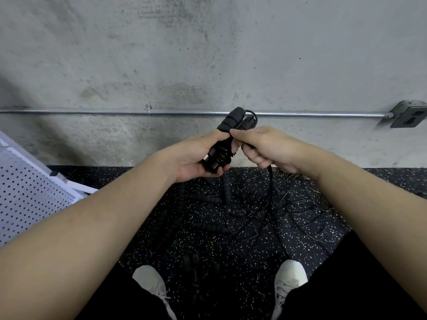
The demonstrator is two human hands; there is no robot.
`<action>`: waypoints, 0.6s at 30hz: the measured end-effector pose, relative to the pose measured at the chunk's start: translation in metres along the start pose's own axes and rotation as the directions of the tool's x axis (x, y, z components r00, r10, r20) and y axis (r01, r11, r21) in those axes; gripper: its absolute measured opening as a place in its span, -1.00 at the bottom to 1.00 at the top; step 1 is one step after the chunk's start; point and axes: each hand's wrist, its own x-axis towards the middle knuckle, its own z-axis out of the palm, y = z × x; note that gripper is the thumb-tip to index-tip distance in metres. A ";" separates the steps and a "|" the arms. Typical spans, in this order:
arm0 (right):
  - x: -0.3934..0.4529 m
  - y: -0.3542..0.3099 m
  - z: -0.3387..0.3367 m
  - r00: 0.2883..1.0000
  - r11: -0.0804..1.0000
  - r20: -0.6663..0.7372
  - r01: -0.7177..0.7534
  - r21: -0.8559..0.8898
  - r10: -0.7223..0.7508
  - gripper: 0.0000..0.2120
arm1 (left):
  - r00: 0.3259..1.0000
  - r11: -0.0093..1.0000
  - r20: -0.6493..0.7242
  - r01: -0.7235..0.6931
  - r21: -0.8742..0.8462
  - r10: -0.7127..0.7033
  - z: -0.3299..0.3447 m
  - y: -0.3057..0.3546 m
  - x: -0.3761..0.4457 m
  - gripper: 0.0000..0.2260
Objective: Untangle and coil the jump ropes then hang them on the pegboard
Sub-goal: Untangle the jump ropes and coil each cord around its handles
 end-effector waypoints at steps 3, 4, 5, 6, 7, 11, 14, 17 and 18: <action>-0.003 -0.001 -0.005 1.000 0.998 0.006 0.000 -0.055 0.000 -0.58 | 1.000 1.000 0.030 0.007 -0.003 -0.006 0.002 0.003 -0.003 -0.47; -0.004 -0.001 -0.006 1.000 0.999 0.004 -0.004 -0.053 0.005 -0.58 | 1.000 1.000 0.021 0.014 -0.021 -0.014 0.003 0.004 -0.004 -0.43; -0.005 0.000 -0.006 1.000 0.999 -0.002 -0.006 -0.049 0.006 -0.57 | 1.000 0.999 0.016 0.020 -0.040 -0.020 0.003 0.005 -0.004 -0.44; -0.005 0.000 -0.006 1.000 0.999 -0.008 -0.005 -0.052 0.005 -0.55 | 1.000 0.998 0.018 0.022 -0.055 -0.021 0.003 0.006 -0.005 -0.47; -0.005 0.000 -0.006 1.000 0.998 -0.011 -0.005 -0.057 0.005 -0.54 | 1.000 0.998 0.023 0.020 -0.066 -0.019 0.002 0.006 -0.006 -0.51; -0.005 0.006 -0.009 1.000 1.000 0.025 0.004 -0.026 -0.003 -0.54 | 0.999 0.992 0.047 0.010 -0.127 -0.004 -0.006 0.010 -0.009 -0.64; -0.006 0.009 -0.012 0.997 0.997 0.047 0.055 0.052 -0.057 -0.63 | 0.999 0.983 0.052 0.005 -0.184 0.004 -0.011 0.014 -0.011 -0.67; -0.006 0.009 -0.015 0.993 0.992 0.077 0.080 0.099 -0.088 -0.65 | 0.999 0.981 0.037 -0.006 -0.192 0.014 -0.010 0.015 -0.011 -0.65; -0.006 0.010 -0.016 0.991 0.991 0.095 0.080 0.110 -0.090 -0.66 | 0.999 0.982 0.034 -0.012 -0.190 0.018 -0.009 0.015 -0.011 -0.64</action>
